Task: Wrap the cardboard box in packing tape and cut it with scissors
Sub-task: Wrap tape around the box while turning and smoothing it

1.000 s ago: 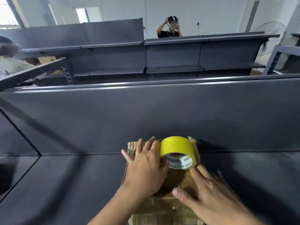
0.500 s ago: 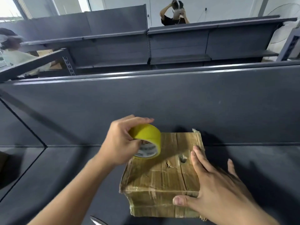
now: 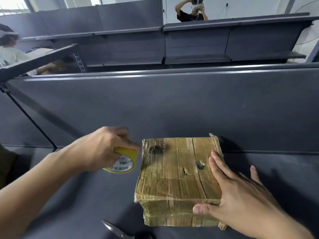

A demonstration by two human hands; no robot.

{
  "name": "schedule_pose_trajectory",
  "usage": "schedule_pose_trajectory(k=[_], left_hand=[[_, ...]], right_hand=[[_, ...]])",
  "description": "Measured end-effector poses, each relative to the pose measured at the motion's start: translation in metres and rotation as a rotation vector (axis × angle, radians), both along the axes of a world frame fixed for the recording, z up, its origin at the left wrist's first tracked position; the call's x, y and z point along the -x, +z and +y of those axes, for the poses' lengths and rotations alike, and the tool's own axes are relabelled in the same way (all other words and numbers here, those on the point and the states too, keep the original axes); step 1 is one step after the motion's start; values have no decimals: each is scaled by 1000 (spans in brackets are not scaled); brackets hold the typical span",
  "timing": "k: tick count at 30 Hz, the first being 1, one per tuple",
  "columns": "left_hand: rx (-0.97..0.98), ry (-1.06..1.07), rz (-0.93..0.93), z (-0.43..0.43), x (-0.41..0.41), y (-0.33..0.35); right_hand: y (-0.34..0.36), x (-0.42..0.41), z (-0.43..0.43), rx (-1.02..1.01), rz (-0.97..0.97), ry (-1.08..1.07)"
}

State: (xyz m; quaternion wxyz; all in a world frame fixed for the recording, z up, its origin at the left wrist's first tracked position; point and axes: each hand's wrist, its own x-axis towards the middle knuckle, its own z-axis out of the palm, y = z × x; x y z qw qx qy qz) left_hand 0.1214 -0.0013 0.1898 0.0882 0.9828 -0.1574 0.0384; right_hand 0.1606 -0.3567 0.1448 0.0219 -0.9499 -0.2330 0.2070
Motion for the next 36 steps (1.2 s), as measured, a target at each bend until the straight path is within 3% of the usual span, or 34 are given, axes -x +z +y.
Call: schedule_pose_trajectory(k=[4,13,18,23,30,36], left_hand=[[34,-41,-19,10,1,-42],[431,-55,-177,-1,11,-107],[466,-48,-221,-1,11,-115],[496,-65,-224,2,12,-120],[504,-60,-274,1,18,-125],[592,175,-417,-21,21,-137]], right_hand=[[2,-1,2,28,-5,17],[12,4,31,61,14,125],[4,23,86,13,52,219],[-2,33,140,-142,-45,345],[-13,34,144,-209,-145,375],[-14,35,136,-275,-150,339]])
